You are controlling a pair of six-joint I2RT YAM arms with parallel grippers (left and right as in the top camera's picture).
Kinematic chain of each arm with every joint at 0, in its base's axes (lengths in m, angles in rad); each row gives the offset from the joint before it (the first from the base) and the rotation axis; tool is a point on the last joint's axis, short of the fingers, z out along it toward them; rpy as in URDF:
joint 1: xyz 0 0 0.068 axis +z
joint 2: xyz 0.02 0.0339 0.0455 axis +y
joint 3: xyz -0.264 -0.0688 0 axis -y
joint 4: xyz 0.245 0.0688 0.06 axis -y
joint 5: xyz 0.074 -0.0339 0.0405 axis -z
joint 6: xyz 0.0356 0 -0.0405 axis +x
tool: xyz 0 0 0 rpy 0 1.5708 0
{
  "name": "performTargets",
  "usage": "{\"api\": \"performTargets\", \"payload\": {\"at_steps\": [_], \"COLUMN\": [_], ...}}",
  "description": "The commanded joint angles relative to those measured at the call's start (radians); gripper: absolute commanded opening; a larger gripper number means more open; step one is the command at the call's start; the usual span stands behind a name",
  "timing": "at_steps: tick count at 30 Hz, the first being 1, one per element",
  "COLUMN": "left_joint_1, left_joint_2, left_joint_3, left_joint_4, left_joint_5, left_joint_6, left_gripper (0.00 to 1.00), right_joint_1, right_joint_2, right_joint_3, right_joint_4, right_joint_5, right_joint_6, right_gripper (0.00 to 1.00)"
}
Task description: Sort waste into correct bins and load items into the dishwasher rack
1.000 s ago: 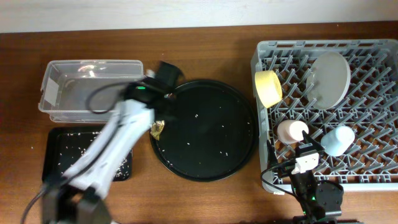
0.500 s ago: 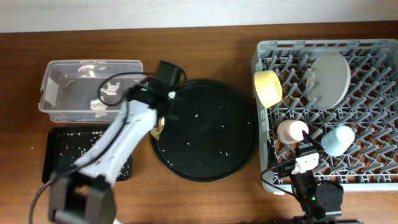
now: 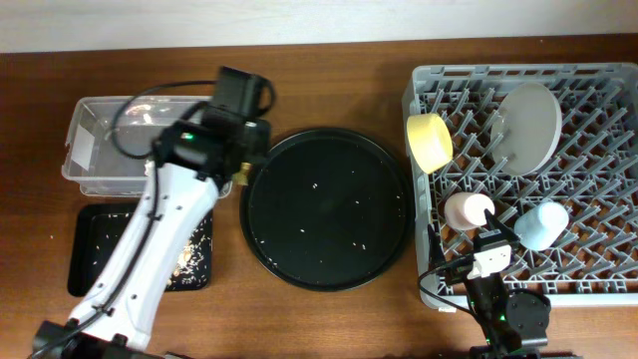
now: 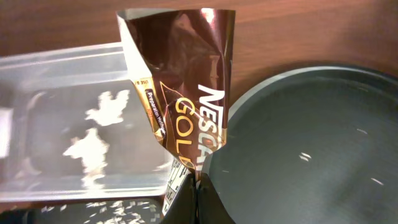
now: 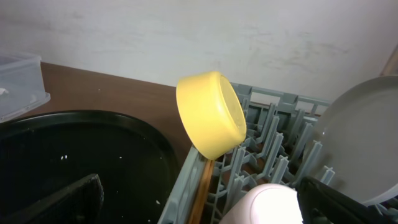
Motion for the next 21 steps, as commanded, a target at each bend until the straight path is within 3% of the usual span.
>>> {"api": "performTargets", "payload": {"at_steps": [1,3,4,5,6,9,12,17,21], "left_joint_1": [0.19,0.267,0.295,0.306,0.314,0.305,0.293,0.293,0.293], "left_joint_2": [0.104,0.175,0.182,0.173,0.153,-0.018,-0.283,-0.549,-0.634], "left_joint_3": [-0.02,-0.02,-0.016,0.003,0.043,0.184,0.183,0.182,0.182], "left_joint_4": [0.055,0.117,0.135,0.124,0.069,-0.246,-0.423,-0.665,-0.727], "left_joint_5": [-0.089,0.048,0.052,0.067,0.081,0.088,0.096,0.192,0.212], "left_joint_6": [-0.13,-0.13,-0.131,-0.134,-0.134,-0.133,-0.133,-0.05,-0.05], "left_gripper": [0.01,0.43,0.46,0.8,0.99,0.99,0.99,0.99,0.99], "right_joint_1": [-0.006,-0.006,-0.006,-0.006,-0.006,-0.006,-0.006,-0.006,-0.006], "right_joint_2": [-0.006,-0.006,-0.006,-0.006,-0.006,-0.006,-0.006,-0.006,-0.006], "right_joint_3": [-0.007,-0.007,-0.007,-0.007,-0.007,-0.007,-0.007,-0.007,-0.007], "right_joint_4": [-0.002,-0.002,-0.002,-0.002,-0.002,-0.002,-0.002,-0.002,-0.002], "right_joint_5": [0.002,0.002,0.002,0.002,0.002,0.002,0.002,0.002,0.002], "right_joint_6": [-0.003,-0.003,-0.003,-0.003,-0.003,-0.003,-0.003,-0.003,-0.003], "right_gripper": [0.98,0.98,0.98,0.98,0.98,0.98,0.98,0.98,0.99]}}
